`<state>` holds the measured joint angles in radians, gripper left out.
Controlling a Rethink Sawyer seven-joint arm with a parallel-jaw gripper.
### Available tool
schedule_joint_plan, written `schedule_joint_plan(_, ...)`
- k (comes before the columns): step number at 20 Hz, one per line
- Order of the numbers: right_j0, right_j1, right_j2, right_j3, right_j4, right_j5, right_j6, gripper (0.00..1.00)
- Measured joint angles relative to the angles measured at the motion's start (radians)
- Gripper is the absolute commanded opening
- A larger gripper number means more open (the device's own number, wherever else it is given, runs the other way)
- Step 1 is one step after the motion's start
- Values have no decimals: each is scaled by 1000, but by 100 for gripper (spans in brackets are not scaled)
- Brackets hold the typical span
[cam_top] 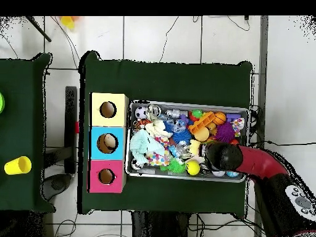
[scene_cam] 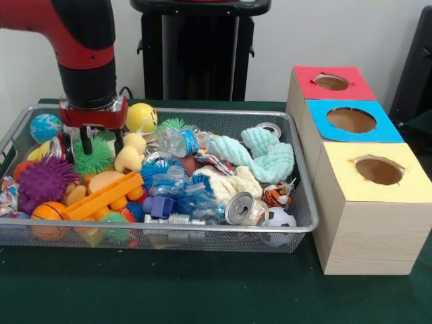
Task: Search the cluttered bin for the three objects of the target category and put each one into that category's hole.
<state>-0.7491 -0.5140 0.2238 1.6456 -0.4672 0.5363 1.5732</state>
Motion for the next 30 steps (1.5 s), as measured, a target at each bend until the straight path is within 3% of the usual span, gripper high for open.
schedule_joint_plan(17, 53, -201, -1, 60, 83, 64, 0, 100)
schedule_joint_plan(22, 55, -178, -1, 51, 82, 64, 0, 100)
schedule_joint_plan(30, 56, -77, -1, 44, 81, 63, 0, 100)
